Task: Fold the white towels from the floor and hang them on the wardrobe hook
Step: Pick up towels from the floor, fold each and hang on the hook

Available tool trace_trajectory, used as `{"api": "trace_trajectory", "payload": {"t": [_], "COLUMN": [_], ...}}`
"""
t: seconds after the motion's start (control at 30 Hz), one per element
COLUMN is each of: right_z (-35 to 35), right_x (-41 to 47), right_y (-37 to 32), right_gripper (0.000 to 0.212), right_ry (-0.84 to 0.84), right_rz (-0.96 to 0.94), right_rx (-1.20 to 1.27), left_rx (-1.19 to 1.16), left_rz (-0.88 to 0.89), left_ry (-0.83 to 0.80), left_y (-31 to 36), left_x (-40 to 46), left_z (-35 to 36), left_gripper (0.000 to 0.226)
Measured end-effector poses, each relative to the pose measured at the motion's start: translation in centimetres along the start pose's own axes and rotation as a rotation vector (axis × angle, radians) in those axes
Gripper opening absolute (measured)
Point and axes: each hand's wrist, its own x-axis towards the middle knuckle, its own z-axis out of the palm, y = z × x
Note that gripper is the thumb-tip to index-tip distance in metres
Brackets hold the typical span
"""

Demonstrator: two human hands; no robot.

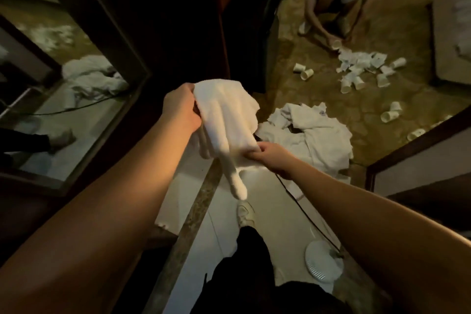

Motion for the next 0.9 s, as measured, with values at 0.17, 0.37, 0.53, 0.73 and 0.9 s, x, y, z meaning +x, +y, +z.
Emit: {"api": "trace_trajectory", "payload": {"t": [0.17,0.37,0.53,0.73,0.9], "right_z": [-0.2,3.3,11.5,21.0,25.6], "right_x": [-8.0,-14.5,-20.3,-27.4,-32.9], "right_y": [-7.6,-17.7,-22.3,-25.4,-27.7], "right_gripper": [0.027,0.023,0.021,0.038,0.03], "right_ry": [0.118,0.121,0.045,-0.054,0.051], "right_rz": [-0.153,-0.313,-0.377,-0.336,-0.282], "right_rx": [-0.017,0.066,0.073,0.353,0.513], "left_rx": [-0.147,-0.073,0.254,0.448,0.684], "left_rz": [0.089,0.148,0.369,0.375,0.387], "left_ry": [-0.09,-0.157,-0.208,-0.239,-0.168], "left_y": [2.9,2.5,-0.7,-5.7,-7.7], "left_x": [-6.3,-13.6,-19.8,-27.8,-32.5], "left_z": [-6.0,-12.8,-22.7,-37.0,-45.1], "left_gripper": [0.017,0.018,0.047,0.069,0.047]}}
